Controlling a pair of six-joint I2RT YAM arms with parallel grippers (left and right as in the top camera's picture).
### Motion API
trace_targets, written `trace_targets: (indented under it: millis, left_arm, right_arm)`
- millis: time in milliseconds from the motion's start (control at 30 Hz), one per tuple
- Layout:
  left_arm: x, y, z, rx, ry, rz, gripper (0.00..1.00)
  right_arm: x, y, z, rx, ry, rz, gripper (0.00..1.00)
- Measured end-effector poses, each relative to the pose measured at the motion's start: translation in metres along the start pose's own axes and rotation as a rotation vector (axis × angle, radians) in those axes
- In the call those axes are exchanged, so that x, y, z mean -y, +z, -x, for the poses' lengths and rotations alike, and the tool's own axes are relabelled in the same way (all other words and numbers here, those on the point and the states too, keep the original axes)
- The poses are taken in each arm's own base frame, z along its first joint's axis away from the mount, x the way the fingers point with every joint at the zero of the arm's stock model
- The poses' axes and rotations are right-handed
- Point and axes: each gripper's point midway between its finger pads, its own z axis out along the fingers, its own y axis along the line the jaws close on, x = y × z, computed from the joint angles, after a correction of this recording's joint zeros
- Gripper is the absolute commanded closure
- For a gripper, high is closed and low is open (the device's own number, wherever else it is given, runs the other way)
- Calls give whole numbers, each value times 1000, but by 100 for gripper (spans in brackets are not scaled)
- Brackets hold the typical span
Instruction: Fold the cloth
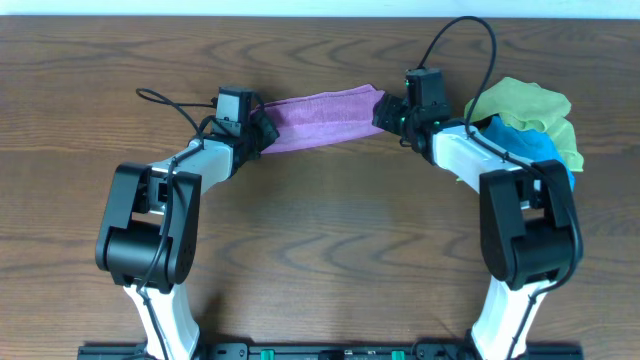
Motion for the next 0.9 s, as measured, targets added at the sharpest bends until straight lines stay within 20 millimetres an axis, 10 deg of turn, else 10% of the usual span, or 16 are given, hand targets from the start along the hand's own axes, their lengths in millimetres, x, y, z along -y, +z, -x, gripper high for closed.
trace_targets:
  millis: [367, 600, 900]
  left_arm:
    - [0, 0, 0, -1, 0, -1, 94]
    - [2, 0, -2, -12, 0, -11, 94]
    - [1, 0, -1, -12, -3, -12, 94]
  right_arm:
    - [-3, 16, -4, 2, 36, 43, 46]
    - [-13, 26, -4, 23, 40, 91, 98]
    - [-34, 19, 4, 47, 21, 171, 98]
